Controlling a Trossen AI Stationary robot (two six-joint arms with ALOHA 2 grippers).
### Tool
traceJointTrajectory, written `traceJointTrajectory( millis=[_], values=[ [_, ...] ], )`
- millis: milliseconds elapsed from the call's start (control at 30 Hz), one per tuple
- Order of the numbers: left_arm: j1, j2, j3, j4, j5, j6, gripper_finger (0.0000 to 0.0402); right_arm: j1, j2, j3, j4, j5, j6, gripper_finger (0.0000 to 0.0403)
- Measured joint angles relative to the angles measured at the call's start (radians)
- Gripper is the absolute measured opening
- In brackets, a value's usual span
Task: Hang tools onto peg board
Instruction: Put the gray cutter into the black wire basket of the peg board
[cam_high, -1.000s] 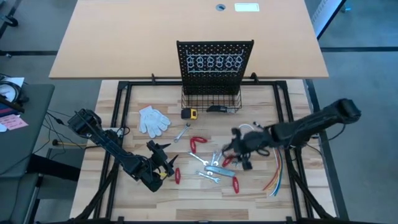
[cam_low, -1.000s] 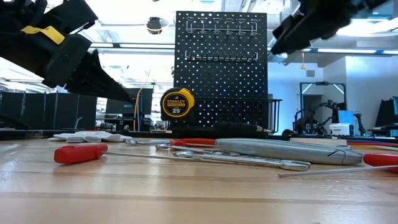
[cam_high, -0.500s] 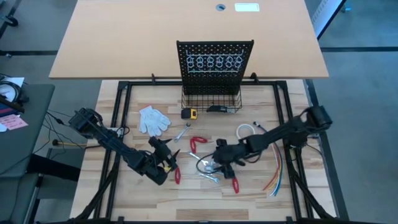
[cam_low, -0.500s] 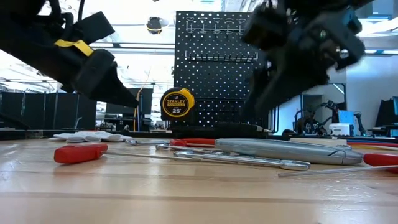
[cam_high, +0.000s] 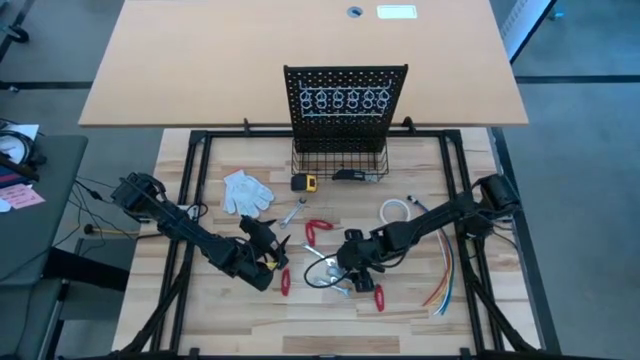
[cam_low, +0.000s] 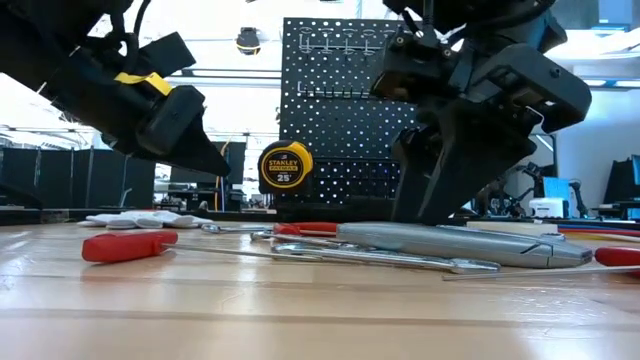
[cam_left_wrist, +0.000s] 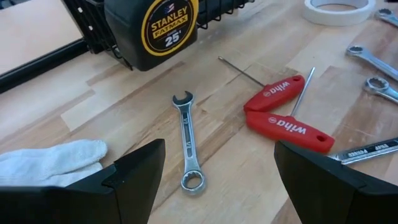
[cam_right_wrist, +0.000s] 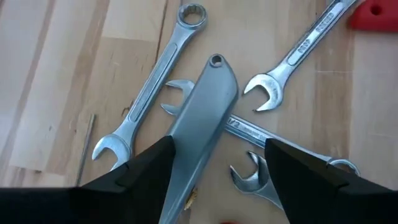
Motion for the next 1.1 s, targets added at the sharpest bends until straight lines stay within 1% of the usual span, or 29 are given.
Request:
traceJointTrajectory(
  millis=[133, 233, 300, 367, 467, 533, 700, 800, 933, 1000, 1100],
  values=[
    [0.0, 0.0, 0.0, 0.0, 0.0, -0.029, 0.0299, -0.004, -0.071, -0.009, -0.036, 0.072, -0.017, 0.0265],
    [0.0, 0.0, 0.0, 0.0, 0.0, -0.041, 0.0299, -0.003, -0.148, -0.005, -0.038, 0.13, 0.004, 0.0265],
    [0.0, 0.0, 0.0, 0.001, 0.0, -0.042, 0.0299, 0.011, -0.187, -0.005, -0.049, 0.131, 0.05, 0.0265],
    [0.0, 0.0, 0.0, 0.001, -0.001, -0.043, 0.0299, 0.031, -0.195, -0.019, -0.046, 0.111, 0.098, 0.0265],
    [0.0, 0.0, 0.0, 0.001, -0.001, -0.044, 0.0299, 0.068, -0.168, -0.028, -0.046, 0.083, 0.144, 0.0265],
    [0.0, 0.0, 0.0, 0.001, -0.005, -0.044, 0.0299, 0.092, -0.136, -0.026, -0.053, 0.082, 0.163, 0.0265],
    [0.005, 0.0, 0.0, 0.061, -0.039, -0.044, 0.0299, 0.112, -0.046, -0.027, -0.129, 0.152, 0.229, 0.0265],
    [0.008, 0.0, 0.0, 0.119, -0.043, -0.028, 0.0299, 0.11, -0.008, -0.023, -0.14, 0.156, 0.236, 0.0265],
    [0.009, 0.0, 0.0, 0.172, -0.053, 0.029, 0.0299, 0.106, 0.022, -0.021, -0.137, 0.161, 0.235, 0.0262],
    [0.009, 0.0, 0.0, 0.181, -0.055, 0.044, 0.0299, 0.094, 0.027, -0.021, -0.141, 0.15, 0.227, 0.025],
    [0.009, 0.0, 0.0, 0.178, -0.067, 0.047, 0.0299, 0.078, 0.028, -0.021, -0.142, 0.139, 0.2, 0.0212]
  ],
)
